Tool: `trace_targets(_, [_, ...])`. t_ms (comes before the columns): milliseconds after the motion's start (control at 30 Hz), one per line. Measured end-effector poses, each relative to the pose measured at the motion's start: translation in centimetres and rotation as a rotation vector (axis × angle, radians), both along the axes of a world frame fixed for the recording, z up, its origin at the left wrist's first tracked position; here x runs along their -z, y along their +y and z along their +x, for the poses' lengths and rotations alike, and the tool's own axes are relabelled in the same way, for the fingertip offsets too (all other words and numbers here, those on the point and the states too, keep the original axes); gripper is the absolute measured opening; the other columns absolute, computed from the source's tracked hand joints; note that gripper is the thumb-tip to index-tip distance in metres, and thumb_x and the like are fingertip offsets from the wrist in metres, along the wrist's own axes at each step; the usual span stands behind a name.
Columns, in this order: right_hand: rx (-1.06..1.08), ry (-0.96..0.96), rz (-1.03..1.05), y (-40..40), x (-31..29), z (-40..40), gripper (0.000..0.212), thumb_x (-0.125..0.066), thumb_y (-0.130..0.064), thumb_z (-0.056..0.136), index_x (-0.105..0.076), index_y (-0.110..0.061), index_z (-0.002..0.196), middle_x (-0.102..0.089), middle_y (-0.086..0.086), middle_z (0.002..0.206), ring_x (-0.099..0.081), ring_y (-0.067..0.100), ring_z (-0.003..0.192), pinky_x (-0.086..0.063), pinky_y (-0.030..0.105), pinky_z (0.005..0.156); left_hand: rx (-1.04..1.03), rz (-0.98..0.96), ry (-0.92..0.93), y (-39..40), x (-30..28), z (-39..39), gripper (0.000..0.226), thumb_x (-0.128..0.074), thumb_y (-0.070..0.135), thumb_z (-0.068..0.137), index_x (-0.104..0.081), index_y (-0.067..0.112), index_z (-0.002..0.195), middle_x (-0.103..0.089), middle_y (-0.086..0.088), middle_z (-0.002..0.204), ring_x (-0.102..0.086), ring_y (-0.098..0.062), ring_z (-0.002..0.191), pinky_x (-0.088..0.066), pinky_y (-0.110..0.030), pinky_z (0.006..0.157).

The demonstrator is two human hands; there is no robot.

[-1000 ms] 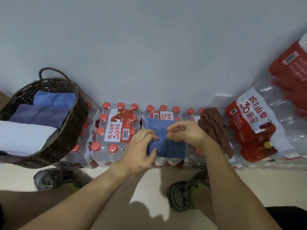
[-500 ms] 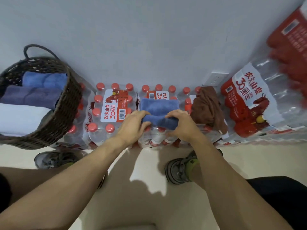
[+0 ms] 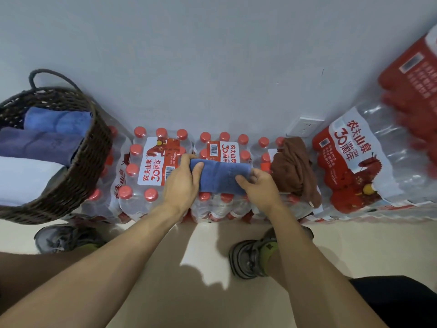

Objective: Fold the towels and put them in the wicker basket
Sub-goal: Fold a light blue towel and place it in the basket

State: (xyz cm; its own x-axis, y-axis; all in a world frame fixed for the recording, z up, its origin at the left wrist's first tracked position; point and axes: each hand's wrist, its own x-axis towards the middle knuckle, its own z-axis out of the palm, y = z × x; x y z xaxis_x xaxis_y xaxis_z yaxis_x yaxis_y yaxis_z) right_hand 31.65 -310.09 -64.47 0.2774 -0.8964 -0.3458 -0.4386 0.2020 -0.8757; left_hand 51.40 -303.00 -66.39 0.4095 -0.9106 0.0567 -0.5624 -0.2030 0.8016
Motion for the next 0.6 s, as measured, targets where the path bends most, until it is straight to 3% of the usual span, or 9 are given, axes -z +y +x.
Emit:
trace_targets(100, [0.096,0.204,-0.156,0.6,0.9,1.0,0.028,-0.065,-0.038,0.093,-0.065,-0.015,0.108,-0.072,-0.004,0.096,-0.068,0.015,0.088,-0.058,0.030,0.074,0.041,-0.025,-0.004,-0.4,0.6,0.1,0.039,-0.049,0.048,0.097,-0.041,0.023,0.127,-0.063,0.008,0.098,-0.063,-0.010,0.077,-0.051,-0.023,0.065])
trace_targets(200, [0.206,0.290,-0.239,1.3,1.2,1.8,0.032,-0.063,-0.057,0.087,-0.058,-0.027,0.094,-0.063,-0.016,0.078,-0.062,0.006,0.073,-0.048,0.019,0.057,0.040,-0.008,-0.013,-0.7,1.0,0.0,0.048,-0.050,0.043,0.098,-0.037,0.018,0.137,-0.064,0.001,0.106,-0.064,-0.015,0.082,-0.054,-0.029,0.070])
trace_targets(333, [0.349,0.312,-0.307,1.9,1.1,2.6,0.035,-0.067,-0.058,0.083,-0.054,-0.028,0.095,-0.061,-0.015,0.078,-0.059,0.006,0.071,-0.044,0.016,0.056,0.003,0.076,-0.013,-1.4,1.2,-0.1,0.044,-0.049,0.039,0.099,-0.039,0.015,0.135,-0.068,-0.007,0.104,-0.066,-0.022,0.082,-0.053,-0.032,0.068])
trace_targets(467, [0.374,0.263,-0.289,2.2,1.4,2.9,0.038,-0.067,-0.056,0.084,-0.057,-0.024,0.100,-0.067,-0.009,0.084,-0.066,0.010,0.078,-0.052,0.020,0.062,-0.002,0.147,-0.190,-1.8,0.7,0.4,0.037,-0.045,0.042,0.100,-0.051,0.012,0.120,-0.069,-0.011,0.089,-0.064,-0.028,0.073,-0.049,-0.034,0.063])
trace_targets(600, [0.362,0.281,-0.249,1.7,1.3,2.9,0.042,-0.063,-0.058,0.086,-0.062,-0.018,0.099,-0.069,-0.005,0.088,-0.066,0.014,0.080,-0.053,0.025,0.063,0.036,0.228,-0.215,-2.2,-0.1,0.6,0.033,-0.042,0.042,0.101,-0.058,0.014,0.106,-0.069,-0.012,0.090,-0.063,-0.031,0.075,-0.055,-0.043,0.072])
